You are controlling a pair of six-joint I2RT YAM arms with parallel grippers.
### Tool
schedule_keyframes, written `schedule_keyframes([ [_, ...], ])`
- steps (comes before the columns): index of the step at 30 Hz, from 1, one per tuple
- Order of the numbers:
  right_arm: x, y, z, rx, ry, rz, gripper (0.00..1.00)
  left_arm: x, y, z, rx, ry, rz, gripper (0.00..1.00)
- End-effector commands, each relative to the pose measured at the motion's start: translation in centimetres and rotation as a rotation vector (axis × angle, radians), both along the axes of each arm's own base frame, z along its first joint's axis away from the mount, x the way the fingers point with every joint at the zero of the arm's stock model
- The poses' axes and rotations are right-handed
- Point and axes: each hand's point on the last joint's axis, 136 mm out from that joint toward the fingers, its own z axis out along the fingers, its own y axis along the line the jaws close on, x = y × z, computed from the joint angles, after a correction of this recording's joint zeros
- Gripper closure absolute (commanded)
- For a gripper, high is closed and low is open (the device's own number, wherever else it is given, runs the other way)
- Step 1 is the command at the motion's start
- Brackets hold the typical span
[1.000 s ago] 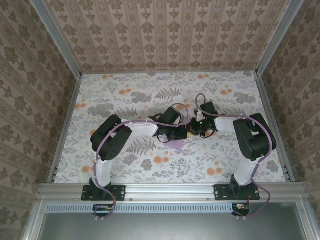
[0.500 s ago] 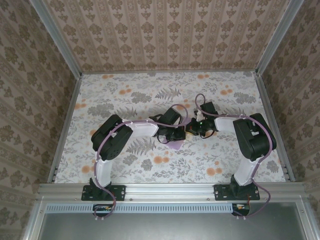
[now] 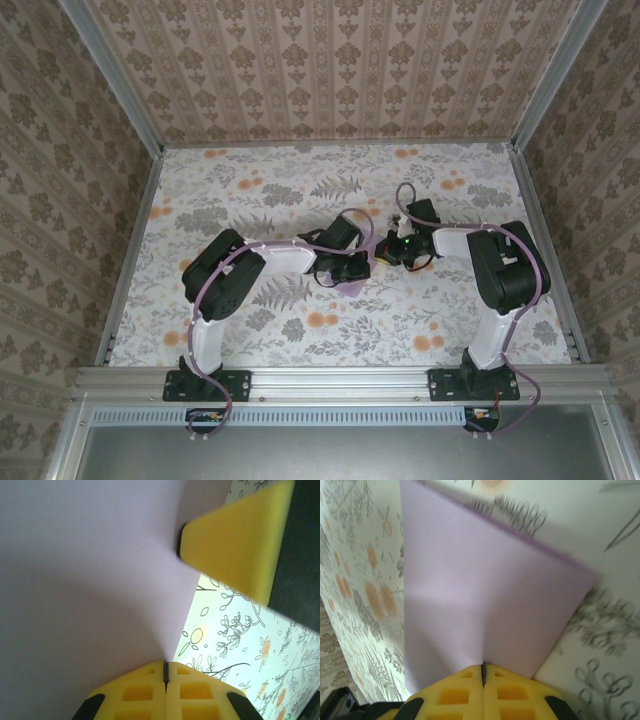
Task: Fold a paper plane with a square sheet of paper (pick it up from the middle)
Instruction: First fold in half a square sheet of paper at the center of the table.
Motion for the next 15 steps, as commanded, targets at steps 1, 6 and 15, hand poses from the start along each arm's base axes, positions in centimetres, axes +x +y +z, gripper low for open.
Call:
schedule_keyframes([
  [1,2.5,-3.0,-1.6,-0.093,-0.016,-0.085,1.0,-3.5,3.7,-4.7,0.158,0.149,0.013,1.0],
  [6,4.1,-4.2,-1.6,-0.097,-0.02,-0.121,1.0,-3.7,3.9,-4.9,0.16,0.155,0.012,1.0],
  [15,7.1,-6.3,-0.3,-0.073,-0.058,-0.196,1.0,-3.6,3.8,-4.7,0.148,0.149,0.008,1.0],
])
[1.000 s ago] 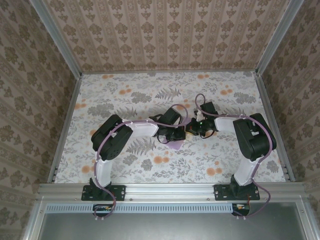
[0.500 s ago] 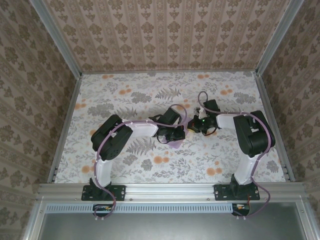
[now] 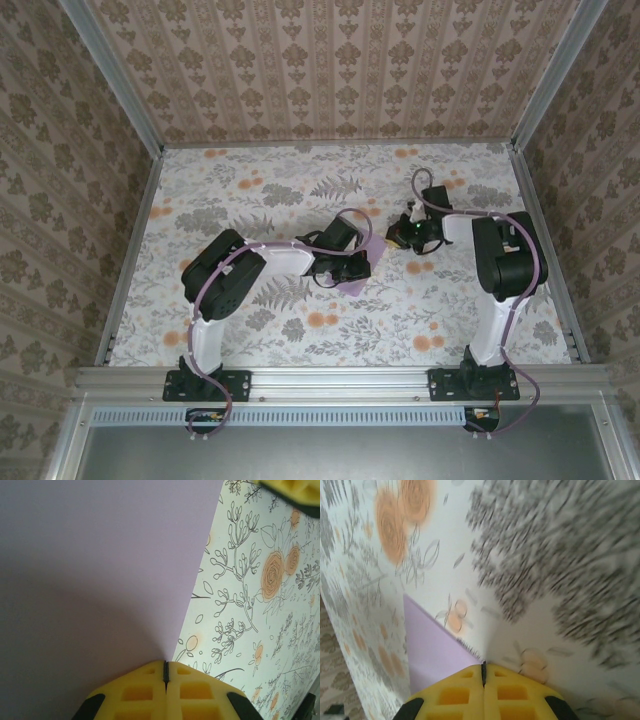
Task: Fold a paper plane with a square sheet of paper (pick it up from the middle)
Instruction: First fold in half a square sheet of paper at the center of the table.
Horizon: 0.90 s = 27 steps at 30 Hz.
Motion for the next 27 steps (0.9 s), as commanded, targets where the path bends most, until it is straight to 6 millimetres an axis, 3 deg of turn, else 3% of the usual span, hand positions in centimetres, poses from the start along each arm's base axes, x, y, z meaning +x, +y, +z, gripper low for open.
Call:
schedule_keyframes([
  [1,2.2,-2.1,-0.1,-0.066,-0.035,-0.075,1.0,-3.8,3.9,-4.7,0.183,0.156,-0.009,1.0],
  [4,2.2,-1.8,2.0,-0.034,-0.088,-0.071,1.0,-3.5,3.6,-4.4,0.169,0.14,-0.016,1.0],
  [9,-0.6,-1.7,5.0,-0.051,-0.162,-0.072,1.0,-3.0,3.2,-4.0,0.166,0.115,-0.024,1.0],
  [15,-4.0,2.5,3.0,-0.01,-0.079,0.039,1.0,-3.0,3.1,-3.8,0.158,0.109,-0.027,1.0],
  [19,-4.6,4.8,1.4,-0.001,-0.035,0.097,1.0,-3.0,3.0,-3.7,0.154,0.107,-0.031,1.0],
  [27,-5.1,4.1,-1.7,-0.06,0.062,0.084,1.0,-3.5,3.2,-3.6,0.155,0.112,-0.047,1.0],
])
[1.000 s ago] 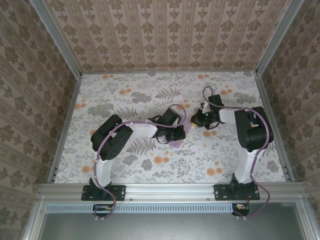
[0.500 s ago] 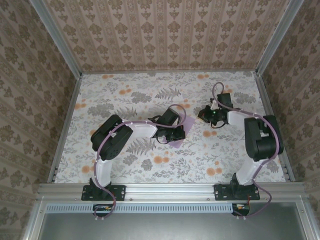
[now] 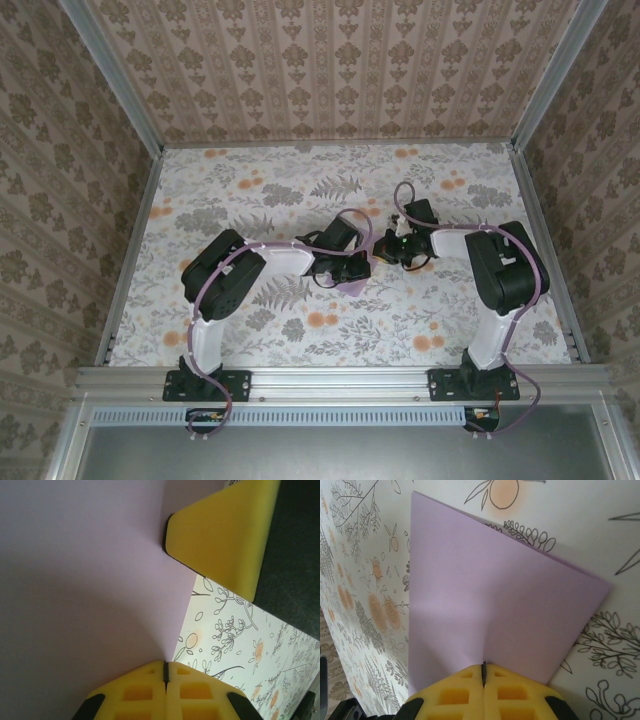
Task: Fold a paper plane with a square sheet of paper (pick it up from the middle)
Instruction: First fold in half a square sheet of paper at the center of the table.
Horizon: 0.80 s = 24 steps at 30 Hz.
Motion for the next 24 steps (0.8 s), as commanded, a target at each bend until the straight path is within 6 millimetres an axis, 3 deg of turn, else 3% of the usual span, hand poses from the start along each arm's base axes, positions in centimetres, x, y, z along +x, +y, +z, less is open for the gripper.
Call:
schedule_keyframes([
  [1,-0.2,-1.1,-1.8,-0.067,0.064,-0.03,1.0,-3.5,3.3,-3.5,0.155,0.11,-0.043,1.0],
  [12,-0.2,-2.1,-3.0,-0.143,0.122,-0.053,1.0,-6.2,4.0,-2.0,0.138,0.092,-0.106,1.0],
  [24,-0.4,-2.2,-3.3,-0.149,0.134,-0.054,1.0,-8.2,5.1,-2.4,0.149,0.104,-0.113,1.0],
])
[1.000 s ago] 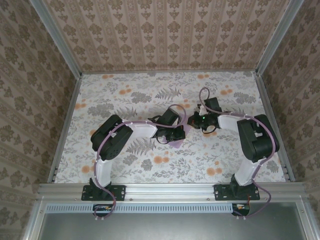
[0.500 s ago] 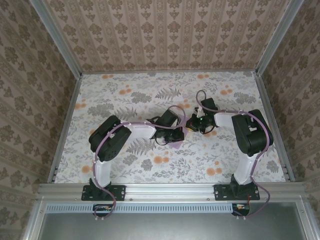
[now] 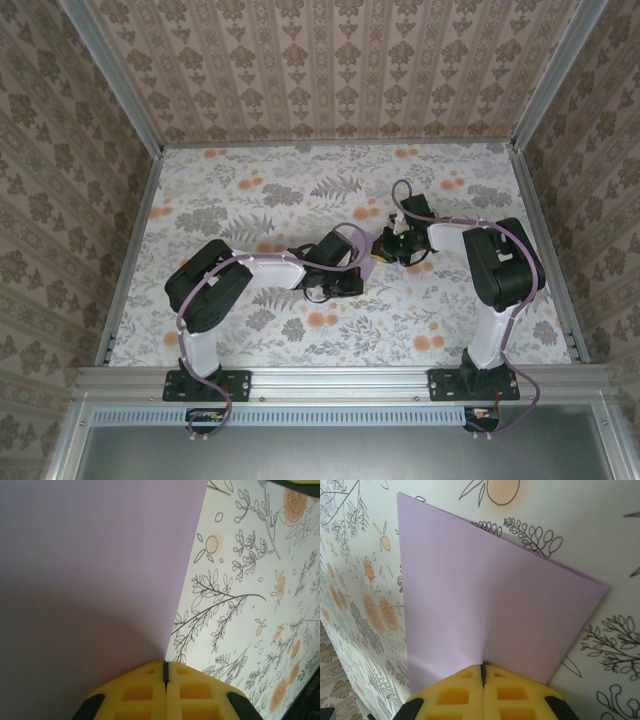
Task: Fold a paper plane with a square sheet of paper (pick it up from the middle)
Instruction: First fold in half a square sheet of paper at the center of the table, then fold the triangle a second time at the center of the table.
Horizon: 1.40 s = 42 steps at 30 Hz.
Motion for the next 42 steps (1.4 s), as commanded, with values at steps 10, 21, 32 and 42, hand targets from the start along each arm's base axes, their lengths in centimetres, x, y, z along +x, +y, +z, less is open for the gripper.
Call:
schedule_keyframes([
  [10,-0.5,-1.8,-2.8,-0.111,0.05,-0.032,1.0,-3.5,3.3,-0.6,0.076,0.068,-0.01,1.0],
  [21,1.0,0.4,2.9,-0.201,-0.116,0.066,0.86,6.4,11.1,7.5,0.064,-0.147,0.257,0.57],
  [32,2.8,-1.6,1.5,-0.514,-0.095,-0.005,0.55,7.5,17.9,7.1,0.124,-0.168,0.411,0.13],
  [42,2.3,2.7,-0.5,-0.441,-0.077,0.158,0.54,7.1,16.1,7.1,0.035,-0.166,0.338,0.0],
])
